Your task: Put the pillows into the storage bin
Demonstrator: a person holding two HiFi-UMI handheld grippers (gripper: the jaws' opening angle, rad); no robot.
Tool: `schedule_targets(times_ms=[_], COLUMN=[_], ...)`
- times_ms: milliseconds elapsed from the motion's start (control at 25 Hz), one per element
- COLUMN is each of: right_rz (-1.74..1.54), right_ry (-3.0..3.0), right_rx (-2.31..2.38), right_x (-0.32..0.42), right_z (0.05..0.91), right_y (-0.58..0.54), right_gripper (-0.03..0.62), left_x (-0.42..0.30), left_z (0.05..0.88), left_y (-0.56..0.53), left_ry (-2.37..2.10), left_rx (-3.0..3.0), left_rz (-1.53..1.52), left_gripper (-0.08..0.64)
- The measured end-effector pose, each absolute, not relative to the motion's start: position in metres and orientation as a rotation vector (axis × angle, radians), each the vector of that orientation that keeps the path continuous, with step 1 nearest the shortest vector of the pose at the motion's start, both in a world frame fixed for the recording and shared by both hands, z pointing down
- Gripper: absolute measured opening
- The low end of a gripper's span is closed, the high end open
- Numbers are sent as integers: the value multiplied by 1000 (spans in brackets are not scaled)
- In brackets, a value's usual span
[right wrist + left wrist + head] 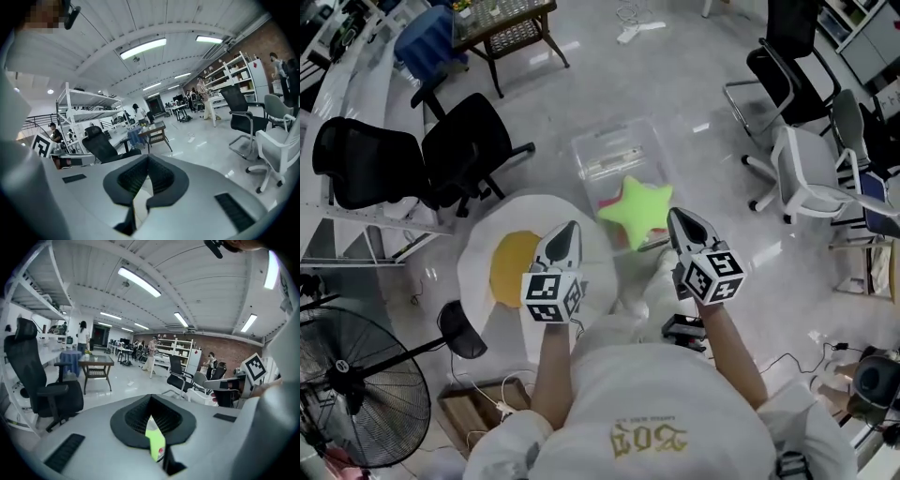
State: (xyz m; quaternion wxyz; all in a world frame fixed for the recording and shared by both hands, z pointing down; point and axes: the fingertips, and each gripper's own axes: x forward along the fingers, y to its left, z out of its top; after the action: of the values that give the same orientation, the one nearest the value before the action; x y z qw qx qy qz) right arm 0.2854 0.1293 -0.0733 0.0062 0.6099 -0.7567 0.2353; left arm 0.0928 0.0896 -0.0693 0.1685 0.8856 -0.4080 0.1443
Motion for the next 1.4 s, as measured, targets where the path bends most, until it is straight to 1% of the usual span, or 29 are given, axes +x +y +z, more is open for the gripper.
schedule_targets(times_ms=[120, 240, 520, 1400], right_rz=[712, 604, 584, 600], right_ry=[-2399, -2378, -2368, -2339], right_rx=[1896, 1876, 1890, 1930], right_x=[272, 262, 259, 275], right_z=[-82, -86, -91, -90], right_y=[142, 147, 152, 153], right_gripper=[12, 12, 12, 12], left_x=[73, 57, 48, 57], left_z=[-71, -72, -82, -82], left_y=[99, 100, 97, 95], left_ry=[-1188, -1208, -1236, -1229], left_rx=[2497, 2474, 2494, 2475], left_rz=[404, 392, 390, 363], left_gripper=[14, 14, 14, 14])
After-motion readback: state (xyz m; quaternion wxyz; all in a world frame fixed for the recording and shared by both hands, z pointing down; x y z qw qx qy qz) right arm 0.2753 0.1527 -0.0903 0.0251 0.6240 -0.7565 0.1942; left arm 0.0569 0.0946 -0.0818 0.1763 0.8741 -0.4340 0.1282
